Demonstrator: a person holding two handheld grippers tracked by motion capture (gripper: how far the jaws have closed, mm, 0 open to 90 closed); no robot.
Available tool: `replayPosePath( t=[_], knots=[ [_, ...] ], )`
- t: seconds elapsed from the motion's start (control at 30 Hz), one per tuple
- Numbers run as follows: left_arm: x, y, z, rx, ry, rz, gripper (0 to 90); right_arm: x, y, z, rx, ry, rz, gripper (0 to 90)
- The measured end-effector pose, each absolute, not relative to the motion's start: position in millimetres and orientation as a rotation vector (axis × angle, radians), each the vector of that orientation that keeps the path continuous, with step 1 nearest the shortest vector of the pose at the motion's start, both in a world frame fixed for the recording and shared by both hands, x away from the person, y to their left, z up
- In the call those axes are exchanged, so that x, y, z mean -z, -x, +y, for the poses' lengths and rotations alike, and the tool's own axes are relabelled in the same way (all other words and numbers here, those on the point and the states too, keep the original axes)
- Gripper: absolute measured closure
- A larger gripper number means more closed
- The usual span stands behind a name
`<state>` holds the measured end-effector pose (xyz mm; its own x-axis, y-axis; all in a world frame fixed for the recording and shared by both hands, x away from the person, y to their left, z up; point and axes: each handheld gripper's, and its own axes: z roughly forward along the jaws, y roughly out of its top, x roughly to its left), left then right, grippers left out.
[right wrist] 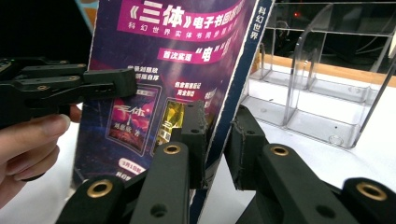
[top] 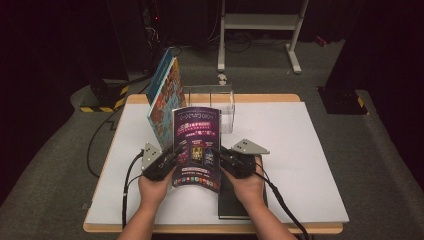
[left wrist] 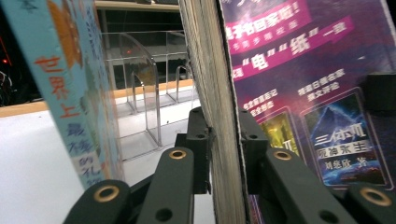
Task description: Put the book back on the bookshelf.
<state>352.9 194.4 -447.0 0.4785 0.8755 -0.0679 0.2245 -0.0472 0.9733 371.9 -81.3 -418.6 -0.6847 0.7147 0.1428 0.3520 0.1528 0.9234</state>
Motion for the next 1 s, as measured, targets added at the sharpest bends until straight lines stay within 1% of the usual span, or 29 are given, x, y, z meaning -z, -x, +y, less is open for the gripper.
replayPosePath(
  t=[0.13,0.23,0.33,0.43,0.5,0.63,0.83,0.93,1.0],
  knots=[
    [449,-340,201,-0.698,-1.543,0.971,73.1,420,-357,-86,-1.581,-0.997,2.101,77.3],
    [450,-332,204,-0.71,-1.54,0.962,67.7,422,-342,-88,-1.6,-0.966,2.108,76.4],
    [451,-324,206,-0.724,-1.539,0.953,60.3,426,-329,-90,-1.597,-0.943,2.12,74.1],
    [452,-319,208,-0.714,-1.524,0.945,56.5,428,-318,-91,-1.597,-0.928,2.131,73.6],
    [453,-315,209,-0.732,-1.527,0.93,62.6,429,-313,-91,-1.591,-0.921,2.142,75.2],
    [453,-311,211,-0.733,-1.526,0.928,59.8,432,-309,-90,-1.601,-0.918,2.149,75.1],
    [455,-308,215,-0.736,-1.521,0.938,58.4,435,-302,-85,-1.616,-0.899,2.173,73.9],
    [456,-307,218,-0.732,-1.515,0.941,56.4,435,-298,-83,-1.622,-0.879,2.188,70.7],
    [457,-305,219,-0.747,-1.518,0.935,57.0,434,-298,-83,-1.628,-0.873,2.197,68.5]
  ],
)
